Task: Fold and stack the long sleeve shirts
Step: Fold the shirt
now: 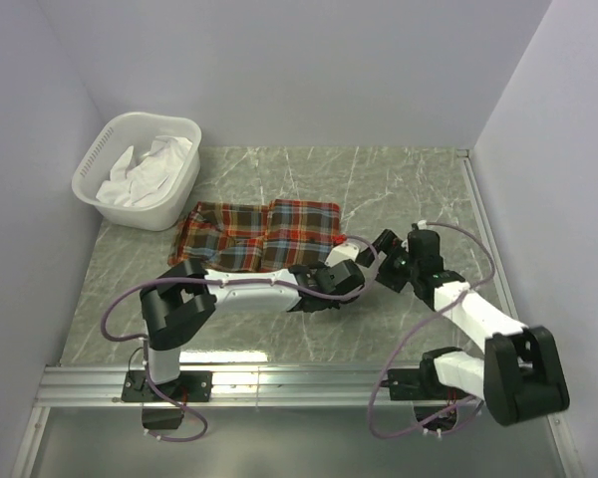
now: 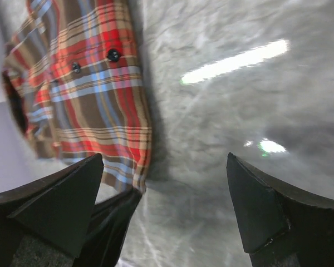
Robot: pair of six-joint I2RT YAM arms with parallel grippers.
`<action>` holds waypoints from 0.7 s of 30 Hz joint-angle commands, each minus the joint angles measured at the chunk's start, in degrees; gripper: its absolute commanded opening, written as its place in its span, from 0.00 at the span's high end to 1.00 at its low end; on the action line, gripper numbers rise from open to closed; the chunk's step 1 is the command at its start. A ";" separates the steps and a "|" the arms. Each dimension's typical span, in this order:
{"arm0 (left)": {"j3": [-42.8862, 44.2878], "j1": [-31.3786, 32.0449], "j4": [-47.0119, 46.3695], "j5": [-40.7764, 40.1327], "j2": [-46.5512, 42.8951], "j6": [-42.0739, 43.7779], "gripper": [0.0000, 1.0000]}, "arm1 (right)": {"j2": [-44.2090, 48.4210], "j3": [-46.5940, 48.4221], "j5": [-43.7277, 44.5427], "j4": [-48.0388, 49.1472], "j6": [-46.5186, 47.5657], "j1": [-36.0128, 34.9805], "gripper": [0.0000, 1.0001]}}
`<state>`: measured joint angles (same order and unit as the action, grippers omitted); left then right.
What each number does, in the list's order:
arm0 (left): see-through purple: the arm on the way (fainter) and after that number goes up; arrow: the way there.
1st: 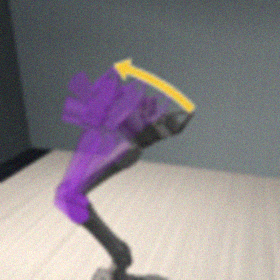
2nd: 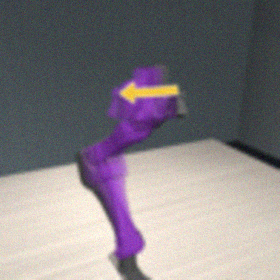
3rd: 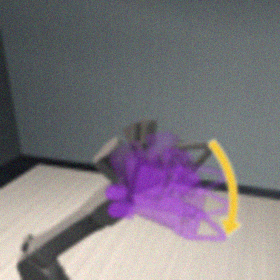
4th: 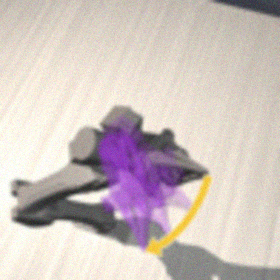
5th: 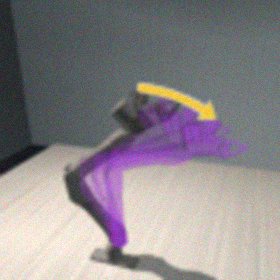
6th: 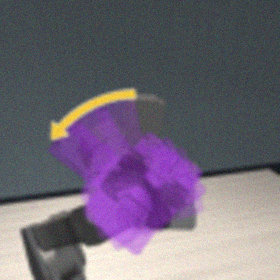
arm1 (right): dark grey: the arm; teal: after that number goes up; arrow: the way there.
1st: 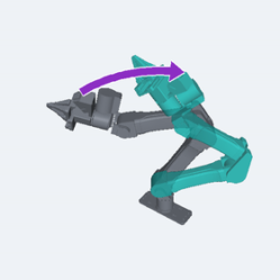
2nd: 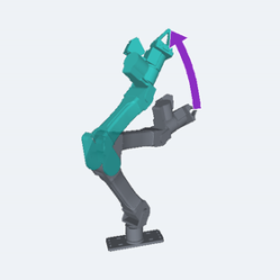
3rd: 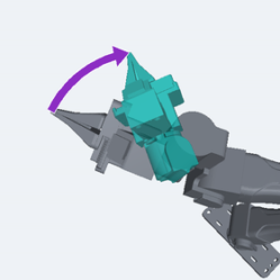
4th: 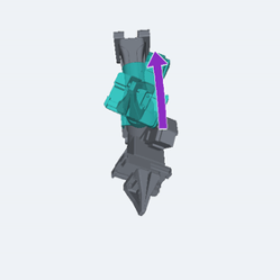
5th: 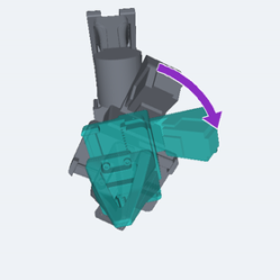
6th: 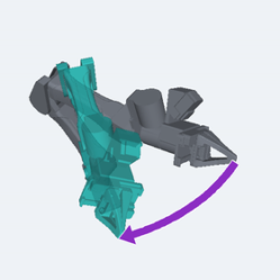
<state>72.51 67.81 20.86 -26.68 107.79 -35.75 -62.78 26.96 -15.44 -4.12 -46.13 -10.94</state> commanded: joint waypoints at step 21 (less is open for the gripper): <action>-1.58 -0.75 -4.78 8.83 -10.05 -5.56 0.99 | -38.55 6.08 -16.55 38.75 -14.43 -3.91 0.07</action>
<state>70.48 66.98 19.31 -20.08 102.17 -39.70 -98.72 32.23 -33.56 34.76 -61.12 -13.80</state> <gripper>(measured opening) 0.014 0.929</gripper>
